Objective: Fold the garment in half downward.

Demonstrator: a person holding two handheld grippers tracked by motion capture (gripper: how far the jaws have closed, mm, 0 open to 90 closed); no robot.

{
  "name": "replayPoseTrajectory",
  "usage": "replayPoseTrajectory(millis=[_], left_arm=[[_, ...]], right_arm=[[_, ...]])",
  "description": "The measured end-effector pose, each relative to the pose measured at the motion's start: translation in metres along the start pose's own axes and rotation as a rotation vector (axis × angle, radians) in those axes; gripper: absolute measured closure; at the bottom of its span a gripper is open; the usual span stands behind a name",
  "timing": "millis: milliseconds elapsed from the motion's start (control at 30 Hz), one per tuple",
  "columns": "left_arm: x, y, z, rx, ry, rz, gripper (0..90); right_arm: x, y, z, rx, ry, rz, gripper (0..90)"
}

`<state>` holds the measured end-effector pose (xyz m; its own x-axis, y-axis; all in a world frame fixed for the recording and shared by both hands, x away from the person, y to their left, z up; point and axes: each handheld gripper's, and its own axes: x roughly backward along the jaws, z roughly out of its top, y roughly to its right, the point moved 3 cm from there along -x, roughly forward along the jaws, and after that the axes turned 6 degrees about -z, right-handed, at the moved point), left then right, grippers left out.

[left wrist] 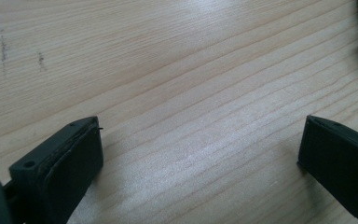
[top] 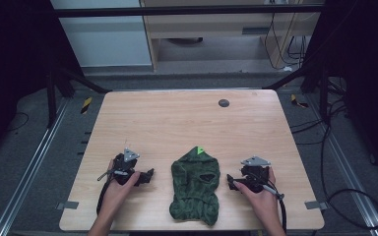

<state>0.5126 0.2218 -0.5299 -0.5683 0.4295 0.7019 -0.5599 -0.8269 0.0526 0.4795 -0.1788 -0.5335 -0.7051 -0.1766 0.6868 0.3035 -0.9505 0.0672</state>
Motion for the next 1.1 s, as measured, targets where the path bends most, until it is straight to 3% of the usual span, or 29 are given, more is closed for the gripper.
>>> replayPoseTrajectory(millis=[433, 533, 567, 600, 633, 667, 733, 933, 1100], left_arm=[[-0.001, 0.0, 0.001, -0.013, 0.002, -0.01, 0.0], [-0.001, 0.002, 0.003, -0.03, -0.001, -0.021, 3.5], [-0.001, 0.003, 0.004, -0.03, 0.003, -0.026, 3.5], [-0.001, 0.004, 0.004, -0.037, 0.006, -0.032, 9.8], [-0.001, 0.005, 0.005, -0.04, 0.005, -0.037, 10.9], [-0.001, 0.006, 0.006, -0.035, 0.006, -0.048, 10.9], [0.001, 0.01, 0.009, -0.035, 0.015, -0.083, 15.1], [0.001, 0.015, 0.022, -0.055, 0.007, -0.13, 20.8], [-0.003, 0.02, 0.036, -0.07, -0.007, -0.176, 26.3]], right_arm=[[0.0, 0.0, 0.001, 0.009, 0.006, 0.006, 3.4], [0.001, 0.001, 0.001, 0.013, 0.034, 0.003, 14.2], [0.001, 0.001, 0.001, 0.013, 0.034, 0.003, 14.2], [0.002, 0.001, 0.001, 0.014, 0.041, 0.005, 18.4], [0.003, 0.0, 0.001, 0.021, 0.056, 0.012, 28.6], [0.003, 0.0, 0.001, 0.021, 0.056, 0.012, 28.6], [0.005, -0.003, 0.004, 0.038, 0.051, 0.026, 41.5], [0.007, -0.011, 0.011, 0.06, 0.016, 0.086, 50.8], [0.009, -0.014, 0.033, 0.091, 0.011, 0.148, 60.5]])
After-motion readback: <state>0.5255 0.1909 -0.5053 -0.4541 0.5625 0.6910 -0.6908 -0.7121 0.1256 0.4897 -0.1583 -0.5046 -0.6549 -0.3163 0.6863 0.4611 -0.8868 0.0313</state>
